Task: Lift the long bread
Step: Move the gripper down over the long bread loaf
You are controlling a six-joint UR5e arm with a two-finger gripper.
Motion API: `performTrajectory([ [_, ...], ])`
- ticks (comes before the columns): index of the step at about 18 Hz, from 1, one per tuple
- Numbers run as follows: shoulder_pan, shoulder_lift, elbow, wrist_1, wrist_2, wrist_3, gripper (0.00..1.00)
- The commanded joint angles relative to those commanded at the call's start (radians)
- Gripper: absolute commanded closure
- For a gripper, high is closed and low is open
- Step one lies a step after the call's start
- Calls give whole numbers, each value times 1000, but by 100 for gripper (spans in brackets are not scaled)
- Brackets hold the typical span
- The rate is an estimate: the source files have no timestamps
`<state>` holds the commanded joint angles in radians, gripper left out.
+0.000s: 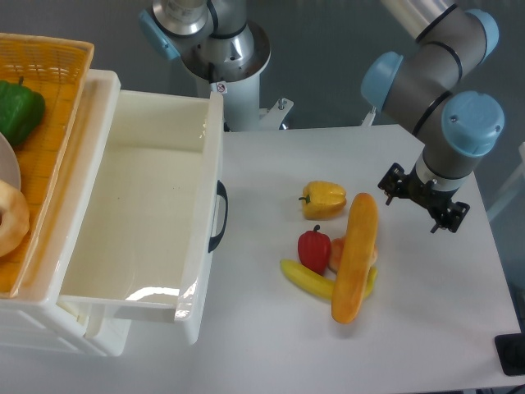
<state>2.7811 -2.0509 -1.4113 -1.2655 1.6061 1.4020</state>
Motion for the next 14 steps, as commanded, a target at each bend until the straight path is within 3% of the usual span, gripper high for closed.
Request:
performTrajectory([
  [4,0,2,-2,0,-8,-9,0],
  [8,3,11,-46,8,-60,-52,0],
  [11,9,12,-100,107,-74,-118,0],
  [14,2,0,-91,126,-112,-228,0],
])
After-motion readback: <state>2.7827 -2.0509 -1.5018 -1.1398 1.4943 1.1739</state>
